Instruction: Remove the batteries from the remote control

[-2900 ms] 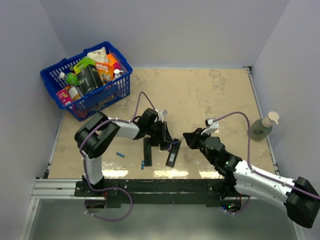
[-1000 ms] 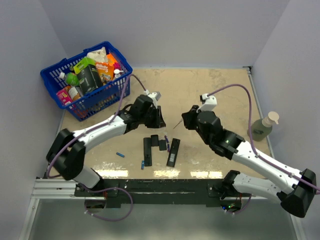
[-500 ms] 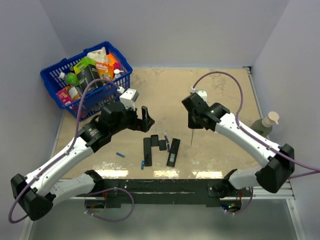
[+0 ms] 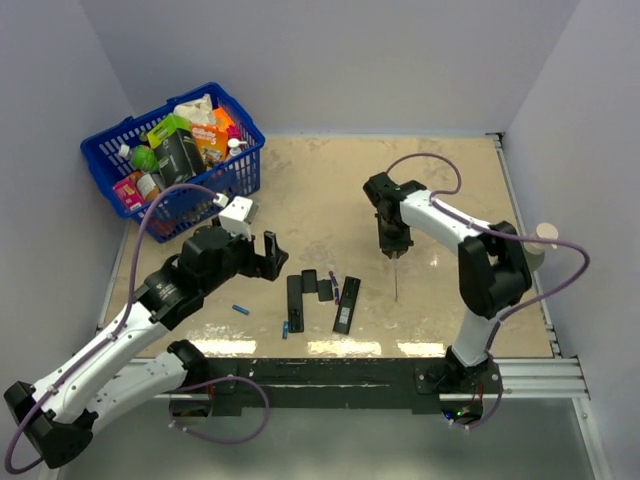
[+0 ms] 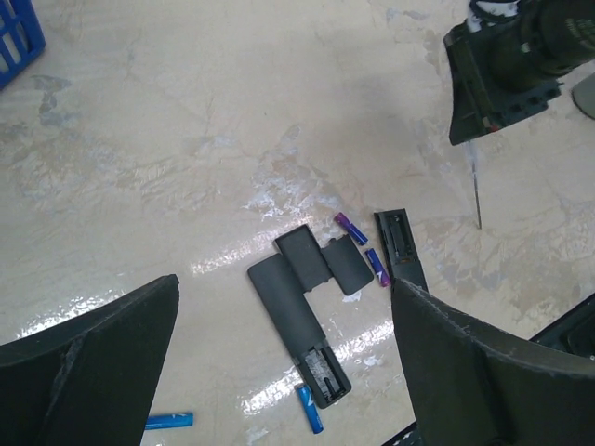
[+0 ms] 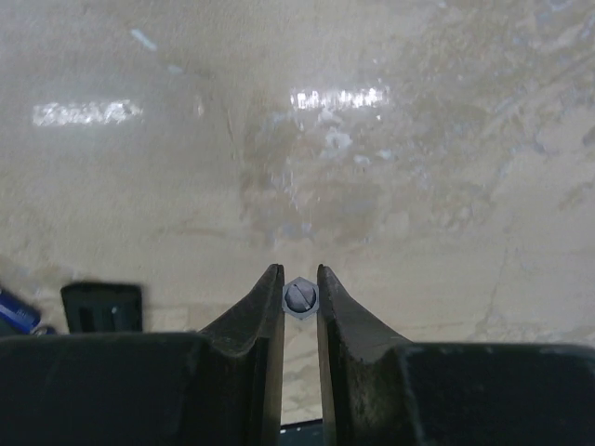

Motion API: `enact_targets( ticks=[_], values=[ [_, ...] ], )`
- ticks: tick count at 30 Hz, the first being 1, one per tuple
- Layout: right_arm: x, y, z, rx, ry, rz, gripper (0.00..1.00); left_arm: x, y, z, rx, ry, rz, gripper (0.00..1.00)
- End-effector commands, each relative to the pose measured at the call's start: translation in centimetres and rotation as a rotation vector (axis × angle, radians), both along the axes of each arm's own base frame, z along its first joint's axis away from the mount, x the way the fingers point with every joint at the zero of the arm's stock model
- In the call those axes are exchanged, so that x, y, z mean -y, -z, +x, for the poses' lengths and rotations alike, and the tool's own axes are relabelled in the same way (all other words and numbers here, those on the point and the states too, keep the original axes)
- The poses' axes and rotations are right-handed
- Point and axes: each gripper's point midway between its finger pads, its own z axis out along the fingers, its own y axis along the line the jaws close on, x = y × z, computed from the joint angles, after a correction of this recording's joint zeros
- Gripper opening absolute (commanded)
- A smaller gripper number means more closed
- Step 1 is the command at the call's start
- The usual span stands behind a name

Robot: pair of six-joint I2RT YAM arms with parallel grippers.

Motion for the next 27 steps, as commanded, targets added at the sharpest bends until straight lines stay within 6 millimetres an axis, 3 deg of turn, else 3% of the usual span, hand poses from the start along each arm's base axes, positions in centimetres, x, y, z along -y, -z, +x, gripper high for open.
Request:
enact_targets(
  ticks=[1,3,8,14,16,17,18,20,21,25,26,27],
  values=[
    [-1.2,1.9,2.5,-0.018,-0.045,0.048,0.18,-0.7,-1.1,0.1,0.051,-0.025,-0.014,1.0],
    [-1.0,3.0,3.1,-0.035,-0.042,0.034,0.2,-0.7,-1.3,0.0,0.057,-0.023,-0.022,1.0],
    [-1.2,3.7,4.7,-0.022,-0.031,0.037,0.27,-1.3,-1.3,0.3,0.068,-0.051,-0.012,0.99],
    [-1.0,1.5,5.7,0.031,-0.026,0.036,0.51,-0.7,-1.1,0.2,0.056,-0.024,-0.01,0.99],
    [-1.1,-0.4,5.9,0.074,-0.025,0.057,0.59,-0.7,-1.2,0.2,0.057,-0.021,-0.013,0.99],
    [-1.2,-1.3,5.9,0.1,-0.024,0.07,0.7,-0.7,-1.3,0.2,0.062,-0.021,-0.016,0.99],
    [-1.4,-2.1,5.9,0.12,-0.026,0.087,0.74,-0.7,-1.5,0.2,0.068,-0.026,-0.022,0.99],
    [-2.6,-5.1,5.6,0.202,-0.065,0.159,0.82,-0.7,-1.8,0.3,0.076,-0.03,-0.033,0.99],
    [-3.1,-5.9,5.1,0.223,-0.084,0.176,0.99,-0.7,-1.9,0.4,0.074,-0.033,-0.036,1.0],
    [-6.1,-10.5,2.0,0.35,-0.188,0.227,0.98,0.5,-2.8,0.1,0.029,-0.011,-0.096,1.0],
    [-6.4,-13.0,1.4,0.424,-0.194,0.274,0.98,0.7,-3.3,0.0,0.023,-0.01,-0.106,1.0],
    [-6.8,-13.9,0.9,0.45,-0.199,0.306,0.98,0.9,-3.5,-0.1,0.014,-0.006,-0.115,1.0]
  ],
)
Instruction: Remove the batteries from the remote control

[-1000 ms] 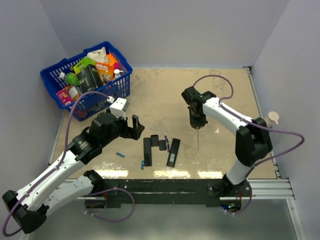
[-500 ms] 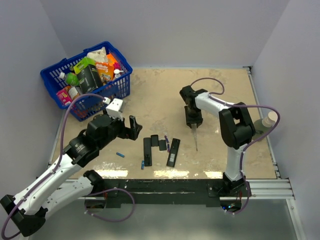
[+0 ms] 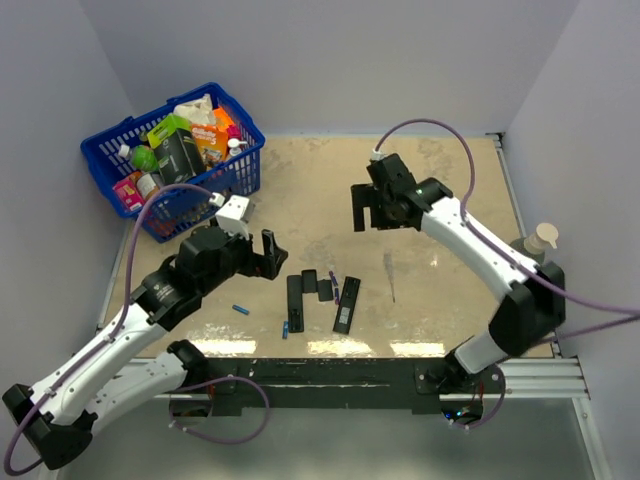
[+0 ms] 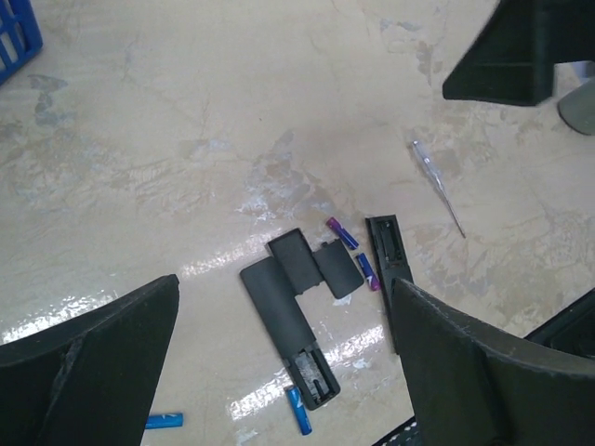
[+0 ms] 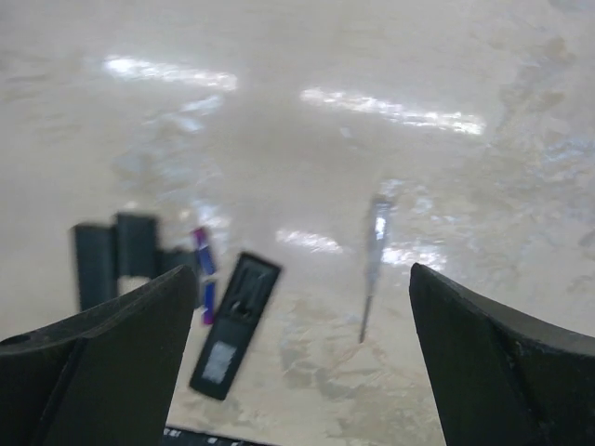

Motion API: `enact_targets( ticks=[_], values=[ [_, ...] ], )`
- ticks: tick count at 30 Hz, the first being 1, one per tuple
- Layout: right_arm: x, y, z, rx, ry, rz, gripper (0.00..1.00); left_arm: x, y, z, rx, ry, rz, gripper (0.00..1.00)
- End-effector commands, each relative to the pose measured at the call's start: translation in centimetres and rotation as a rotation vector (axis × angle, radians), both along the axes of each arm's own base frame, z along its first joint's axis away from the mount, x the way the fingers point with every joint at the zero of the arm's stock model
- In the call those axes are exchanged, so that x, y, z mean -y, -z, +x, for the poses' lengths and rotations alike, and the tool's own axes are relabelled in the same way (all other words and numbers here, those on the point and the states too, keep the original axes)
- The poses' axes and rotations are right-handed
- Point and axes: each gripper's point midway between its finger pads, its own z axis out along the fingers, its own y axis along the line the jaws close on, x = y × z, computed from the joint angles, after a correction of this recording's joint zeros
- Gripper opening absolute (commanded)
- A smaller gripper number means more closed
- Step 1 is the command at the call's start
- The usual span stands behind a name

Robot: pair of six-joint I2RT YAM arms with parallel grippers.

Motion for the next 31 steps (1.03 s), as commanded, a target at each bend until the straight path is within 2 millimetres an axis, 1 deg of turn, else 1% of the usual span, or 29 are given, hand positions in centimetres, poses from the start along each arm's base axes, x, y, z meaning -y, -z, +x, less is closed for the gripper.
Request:
enact_targets(
  ticks=[1,2,3,4,5,6,7,8,9,10,12,14,16,18,22,28,31],
  values=[
    [-2.9,-5.1,-3.2,0.135,-0.076,0.168,0.98,1.1,-3.1,0.0,0.002,0.007,-0.101,1.0],
    [-3.3,-6.4,-3.5,0.172,-0.082,0.224,0.99,1.0,-3.7,0.1,0.014,-0.001,-0.114,1.0],
    [-3.2,-8.8,-4.2,0.231,-0.091,0.285,0.98,0.9,-4.2,0.1,0.027,-0.005,-0.126,1.0],
    [-3.1,-9.2,-4.9,0.247,-0.094,0.326,0.98,0.7,-4.5,0.2,0.035,-0.02,-0.132,1.0],
    [-4.0,-10.8,-5.2,0.296,-0.132,0.403,0.99,0.6,-4.9,0.3,0.049,-0.025,-0.142,1.0],
    [-3.8,-13.3,-6.5,0.369,-0.167,0.475,0.98,0.4,-5.6,0.2,0.068,-0.033,-0.155,1.0],
    [-3.9,-12.7,-7.1,0.372,-0.179,0.502,0.98,0.2,-5.8,0.3,0.074,-0.044,-0.16,1.0],
    [-4.0,-14.0,-7.1,0.427,-0.182,0.552,0.98,0.1,-6.1,0.4,0.083,-0.052,-0.169,1.0],
    [-3.8,-14.5,-7.5,0.455,-0.177,0.58,0.98,0.0,-6.3,0.3,0.088,-0.061,-0.177,1.0],
    [-3.4,-14.4,-8.3,0.468,-0.17,0.605,0.98,-0.1,-6.5,0.4,0.088,-0.071,-0.188,1.0],
    [-3.0,-14.5,-8.7,0.486,-0.168,0.621,0.98,-0.3,-6.7,0.2,0.093,-0.077,-0.201,1.0],
    [-2.6,-13.7,-9.3,0.466,-0.16,0.616,0.98,-0.6,-6.5,0.1,0.086,-0.091,-0.206,1.0],
    [-2.4,-13.3,-9.7,0.458,-0.152,0.622,0.98,-1.1,-6.7,-0.1,0.097,-0.111,-0.218,1.0],
    [-2.9,-13.2,-10.2,0.447,-0.183,0.648,0.98,-1.5,-6.6,-0.3,0.103,-0.122,-0.222,1.0],
    [-2.9,-13.6,-10.5,0.451,-0.187,0.666,0.98,-2.0,-6.2,-0.5,0.1,-0.139,-0.229,1.0],
    [-2.5,-14.2,-10.7,0.477,-0.183,0.669,0.98,-1.6,-6.0,-0.7,0.087,-0.123,-0.235,1.0],
    [-2.3,-14.2,-10.5,0.48,-0.168,0.662,0.98,-1.6,-6.0,-0.7,0.089,-0.117,-0.233,1.0]
  ],
)
